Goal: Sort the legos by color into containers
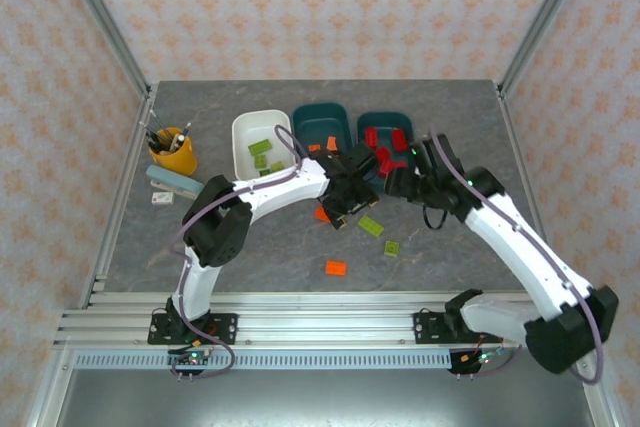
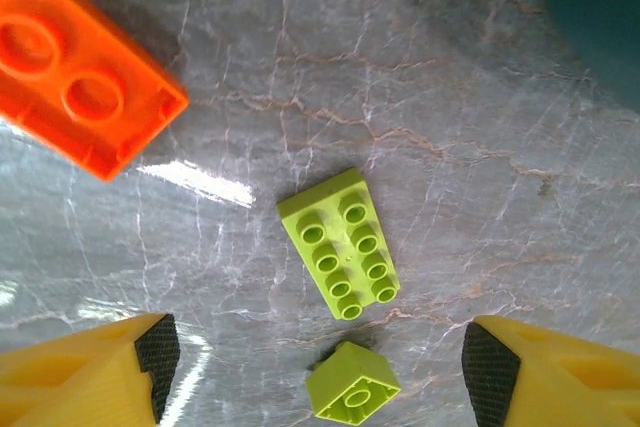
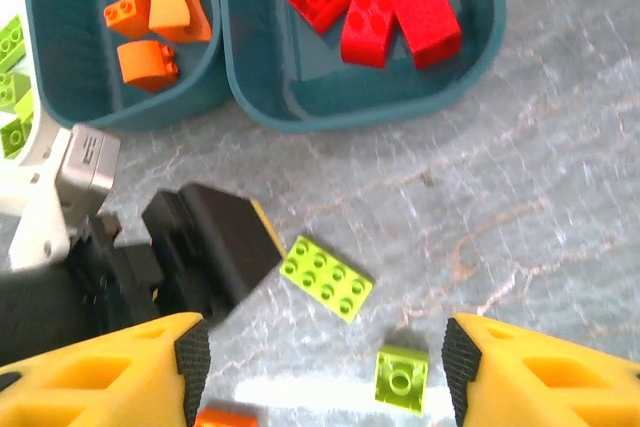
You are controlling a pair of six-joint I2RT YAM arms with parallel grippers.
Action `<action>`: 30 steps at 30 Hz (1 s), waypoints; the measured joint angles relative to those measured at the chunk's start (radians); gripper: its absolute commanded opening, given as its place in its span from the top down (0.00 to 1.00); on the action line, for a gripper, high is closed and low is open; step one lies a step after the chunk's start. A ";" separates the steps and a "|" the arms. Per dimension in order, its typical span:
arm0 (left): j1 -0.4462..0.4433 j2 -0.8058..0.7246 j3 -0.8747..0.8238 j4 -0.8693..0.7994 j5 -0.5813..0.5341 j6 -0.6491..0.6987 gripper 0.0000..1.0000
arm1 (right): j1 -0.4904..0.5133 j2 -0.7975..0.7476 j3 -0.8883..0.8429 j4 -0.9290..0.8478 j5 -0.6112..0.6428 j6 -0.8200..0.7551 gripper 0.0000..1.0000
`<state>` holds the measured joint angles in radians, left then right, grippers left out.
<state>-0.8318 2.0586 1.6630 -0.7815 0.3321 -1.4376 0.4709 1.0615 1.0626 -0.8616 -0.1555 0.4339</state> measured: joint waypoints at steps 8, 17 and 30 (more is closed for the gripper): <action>-0.052 0.095 0.068 -0.004 -0.005 -0.170 0.30 | 0.000 -0.165 -0.041 -0.066 -0.010 0.039 0.35; -0.059 0.193 0.143 -0.004 -0.009 -0.266 0.39 | 0.000 -0.270 -0.103 -0.108 -0.033 0.063 0.35; -0.059 0.263 0.245 -0.064 -0.041 -0.301 0.53 | 0.000 -0.318 -0.125 -0.148 -0.033 0.072 0.35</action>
<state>-0.8906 2.3219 1.9079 -0.8452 0.2913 -1.7390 0.4706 0.7437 0.9375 -1.0100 -0.1883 0.5056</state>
